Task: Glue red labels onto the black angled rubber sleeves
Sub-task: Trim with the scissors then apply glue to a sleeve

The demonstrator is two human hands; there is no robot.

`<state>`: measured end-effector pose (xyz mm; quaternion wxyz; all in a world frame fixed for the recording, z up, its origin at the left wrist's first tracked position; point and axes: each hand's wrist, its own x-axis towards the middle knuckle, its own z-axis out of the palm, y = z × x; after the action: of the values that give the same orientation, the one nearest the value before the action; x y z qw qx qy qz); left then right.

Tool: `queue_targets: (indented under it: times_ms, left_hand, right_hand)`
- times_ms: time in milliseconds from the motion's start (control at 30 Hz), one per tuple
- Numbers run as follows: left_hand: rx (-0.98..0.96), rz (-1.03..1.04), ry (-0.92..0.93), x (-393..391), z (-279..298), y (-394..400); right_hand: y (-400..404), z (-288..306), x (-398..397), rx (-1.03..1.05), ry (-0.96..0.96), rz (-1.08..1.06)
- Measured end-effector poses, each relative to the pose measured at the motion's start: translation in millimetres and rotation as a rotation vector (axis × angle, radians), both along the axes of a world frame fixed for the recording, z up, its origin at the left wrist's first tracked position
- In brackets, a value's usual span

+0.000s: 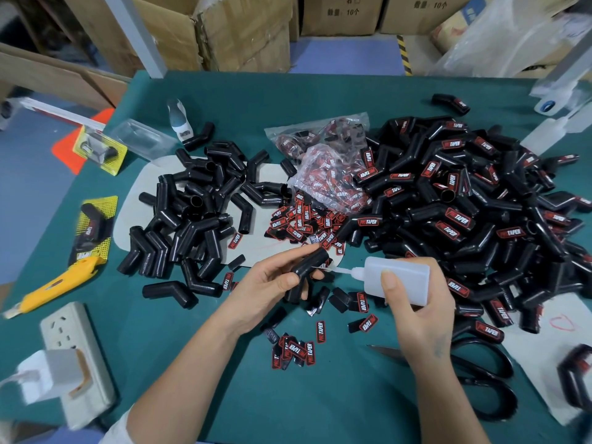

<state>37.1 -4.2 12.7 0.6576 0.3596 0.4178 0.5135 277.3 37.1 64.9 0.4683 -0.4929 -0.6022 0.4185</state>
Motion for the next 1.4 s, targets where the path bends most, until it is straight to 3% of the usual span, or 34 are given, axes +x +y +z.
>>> queue_targets:
  times_ms: [1400]
  left_hand:
    - [0.001,-0.006,-0.005,0,5,-1]
  right_hand:
    - [1,1,2,0.022,0.013,-0.059]
